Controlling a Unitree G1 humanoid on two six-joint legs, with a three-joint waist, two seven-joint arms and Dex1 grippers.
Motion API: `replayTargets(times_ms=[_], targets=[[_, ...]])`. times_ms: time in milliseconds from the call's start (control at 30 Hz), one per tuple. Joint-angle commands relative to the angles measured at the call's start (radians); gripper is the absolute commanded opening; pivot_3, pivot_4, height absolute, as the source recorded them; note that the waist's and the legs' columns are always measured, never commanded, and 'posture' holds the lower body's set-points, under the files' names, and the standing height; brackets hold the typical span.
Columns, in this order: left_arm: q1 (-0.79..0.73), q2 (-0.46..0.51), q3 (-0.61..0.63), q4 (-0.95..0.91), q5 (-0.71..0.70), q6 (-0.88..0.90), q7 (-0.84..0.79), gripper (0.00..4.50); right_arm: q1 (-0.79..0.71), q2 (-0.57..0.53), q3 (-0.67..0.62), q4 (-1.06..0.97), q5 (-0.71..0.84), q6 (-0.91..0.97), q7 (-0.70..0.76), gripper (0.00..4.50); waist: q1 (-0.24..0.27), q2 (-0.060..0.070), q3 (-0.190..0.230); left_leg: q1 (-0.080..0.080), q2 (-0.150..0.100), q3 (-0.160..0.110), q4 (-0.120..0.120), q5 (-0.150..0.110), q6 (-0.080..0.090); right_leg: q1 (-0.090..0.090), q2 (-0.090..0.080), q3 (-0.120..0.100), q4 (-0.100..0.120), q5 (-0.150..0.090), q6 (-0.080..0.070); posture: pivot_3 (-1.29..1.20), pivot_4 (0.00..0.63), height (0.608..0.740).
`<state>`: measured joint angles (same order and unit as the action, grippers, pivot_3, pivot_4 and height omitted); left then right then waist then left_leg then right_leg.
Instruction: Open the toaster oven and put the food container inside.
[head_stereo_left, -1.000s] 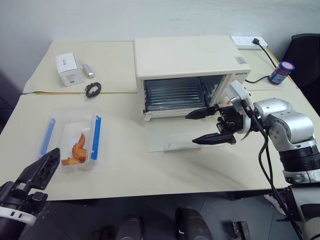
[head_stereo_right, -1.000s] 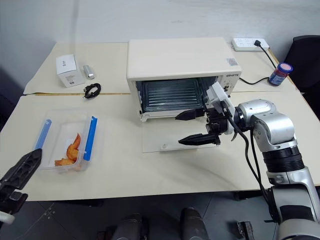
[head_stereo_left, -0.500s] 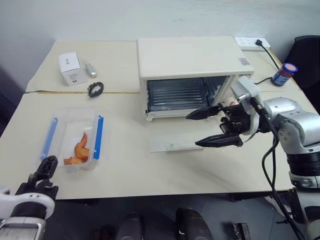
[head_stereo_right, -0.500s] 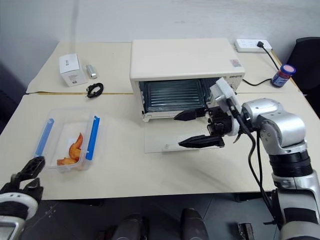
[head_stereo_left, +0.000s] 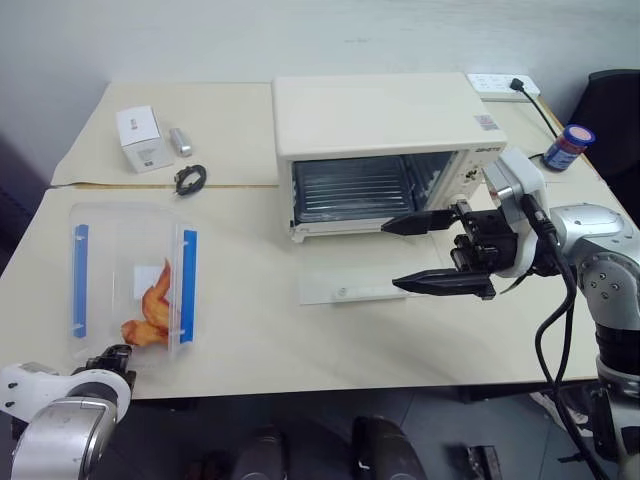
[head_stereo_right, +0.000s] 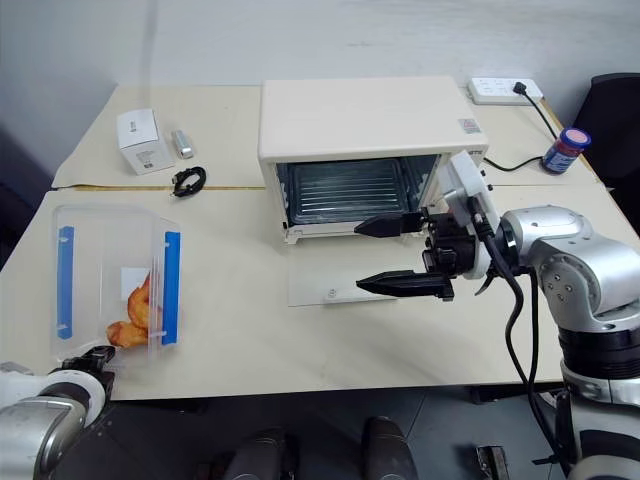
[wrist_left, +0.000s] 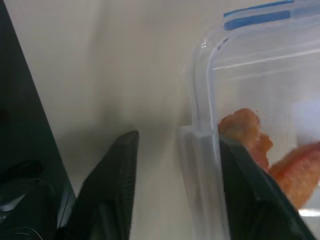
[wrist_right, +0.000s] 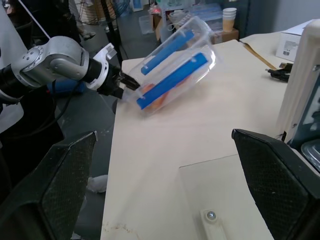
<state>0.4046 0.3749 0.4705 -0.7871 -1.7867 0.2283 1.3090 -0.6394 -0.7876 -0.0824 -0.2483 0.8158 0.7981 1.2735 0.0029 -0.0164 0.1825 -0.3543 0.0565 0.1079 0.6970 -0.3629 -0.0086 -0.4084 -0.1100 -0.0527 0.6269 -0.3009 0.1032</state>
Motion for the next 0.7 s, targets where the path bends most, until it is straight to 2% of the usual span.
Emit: replayTargets(times_ms=[33, 133, 167, 400, 533, 700], targets=[[-0.012, 0.043, 0.017, 0.042, -0.02, -0.005, 0.004, 1.03, 0.006, -0.022, -0.044, -0.046, 0.041, 0.011, -0.018, 4.5, -0.002, 0.0, 0.0, 0.0, 0.0, 0.0, 0.0, 0.0, 0.0, 0.0, 0.0, 0.0, 0.0, 0.0, 0.0, 0.0, 0.15, 0.74], [-0.016, 0.074, 0.03, 0.052, -0.04, -0.003, 0.001, 0.18, 0.012, -0.025, -0.047, -0.049, 0.046, 0.012, -0.024, 4.5, -0.004, 0.001, 0.0, 0.0, 0.001, 0.0, 0.0, 0.0, 0.0, 0.0, 0.0, 0.0, 0.0, 0.0, 0.0, 0.0, 0.15, 0.74], [-0.011, 0.093, 0.041, 0.055, -0.052, 0.004, -0.002, 0.07, 0.012, -0.026, -0.046, -0.048, 0.046, 0.01, -0.025, 4.5, -0.004, 0.001, 0.0, 0.0, 0.0, 0.0, -0.001, 0.0, 0.0, 0.0, 0.0, 0.0, 0.0, 0.0, 0.0, 0.0, 0.15, 0.74], [0.04, 0.2, 0.092, 0.063, -0.141, 0.044, -0.021, 0.07, 0.002, -0.034, -0.04, -0.03, 0.036, -0.005, -0.013, 4.5, -0.007, 0.001, 0.0, 0.0, 0.002, 0.001, -0.003, 0.0, 0.0, -0.001, 0.001, 0.0, -0.001, 0.0, 0.0, 0.0, 0.15, 0.74], [0.107, 0.44, 0.197, 0.144, -0.183, 0.264, -0.214, 0.07, 0.006, -0.049, -0.029, -0.018, 0.017, -0.017, 0.005, 4.5, -0.006, 0.0, 0.0, 0.0, 0.004, 0.001, -0.004, 0.0, -0.002, -0.002, 0.003, 0.0, -0.003, -0.001, -0.001, 0.0, 0.15, 0.74], [0.064, 0.676, 0.213, 0.211, -0.186, 0.493, -0.478, 0.07, 0.017, -0.074, -0.048, -0.007, 0.015, -0.022, 0.01, 4.5, -0.002, 0.001, 0.001, 0.0, 0.006, 0.007, -0.005, 0.0, -0.003, -0.003, 0.006, 0.0, -0.003, -0.004, -0.008, 0.0, 0.15, 0.74]])
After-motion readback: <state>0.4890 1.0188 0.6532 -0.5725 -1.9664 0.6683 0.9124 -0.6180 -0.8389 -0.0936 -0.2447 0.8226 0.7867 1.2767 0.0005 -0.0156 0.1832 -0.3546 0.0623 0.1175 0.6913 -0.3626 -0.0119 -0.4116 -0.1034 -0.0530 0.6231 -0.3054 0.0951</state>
